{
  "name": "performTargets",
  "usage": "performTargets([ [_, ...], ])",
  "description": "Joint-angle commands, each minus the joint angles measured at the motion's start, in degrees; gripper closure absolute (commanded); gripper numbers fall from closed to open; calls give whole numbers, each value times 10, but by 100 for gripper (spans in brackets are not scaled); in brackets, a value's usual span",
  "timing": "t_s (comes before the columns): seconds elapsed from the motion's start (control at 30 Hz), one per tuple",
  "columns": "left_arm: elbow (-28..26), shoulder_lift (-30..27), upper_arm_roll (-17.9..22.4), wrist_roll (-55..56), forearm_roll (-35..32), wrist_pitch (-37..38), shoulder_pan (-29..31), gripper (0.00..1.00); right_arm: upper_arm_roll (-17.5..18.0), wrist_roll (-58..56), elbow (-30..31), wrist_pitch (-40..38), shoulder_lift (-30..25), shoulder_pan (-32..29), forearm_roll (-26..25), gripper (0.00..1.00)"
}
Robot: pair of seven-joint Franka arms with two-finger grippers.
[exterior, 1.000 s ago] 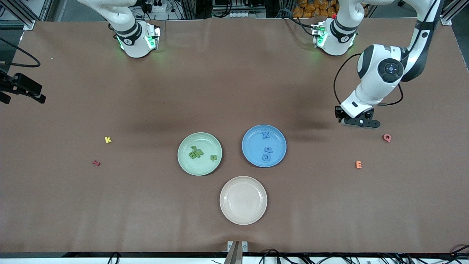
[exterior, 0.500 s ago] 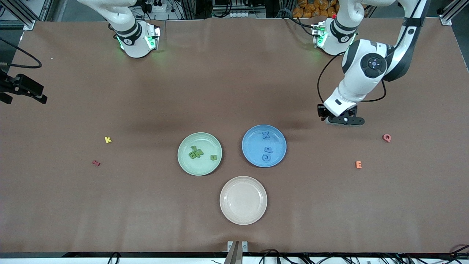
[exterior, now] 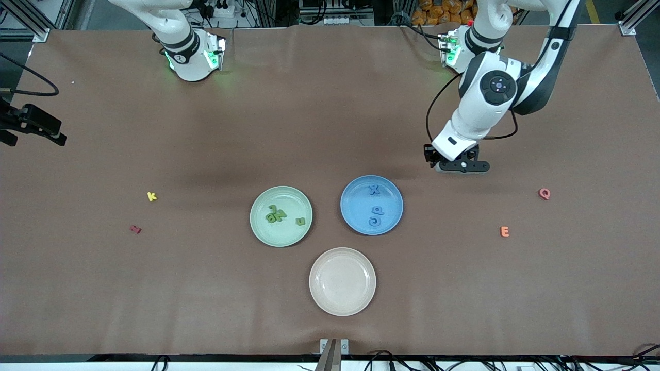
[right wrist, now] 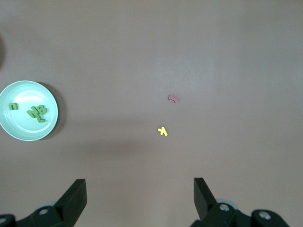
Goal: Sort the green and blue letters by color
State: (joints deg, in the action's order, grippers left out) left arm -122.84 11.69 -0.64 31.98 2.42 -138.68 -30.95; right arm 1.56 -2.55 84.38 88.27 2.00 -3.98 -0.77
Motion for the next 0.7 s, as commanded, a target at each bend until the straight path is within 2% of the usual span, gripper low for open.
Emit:
performTargets([
  [0.0, 66, 38, 4, 25, 12, 42, -15, 100, 5, 4, 4, 1, -7, -6, -6, 0],
  [0.33, 134, 79, 5, 27, 11, 72, -18, 100, 5, 4, 4, -1, -8, -6, -6, 0],
  [0.67, 161, 116, 5, 26, 7, 72, -17, 100, 5, 4, 4, -2, -7, -6, -6, 0],
])
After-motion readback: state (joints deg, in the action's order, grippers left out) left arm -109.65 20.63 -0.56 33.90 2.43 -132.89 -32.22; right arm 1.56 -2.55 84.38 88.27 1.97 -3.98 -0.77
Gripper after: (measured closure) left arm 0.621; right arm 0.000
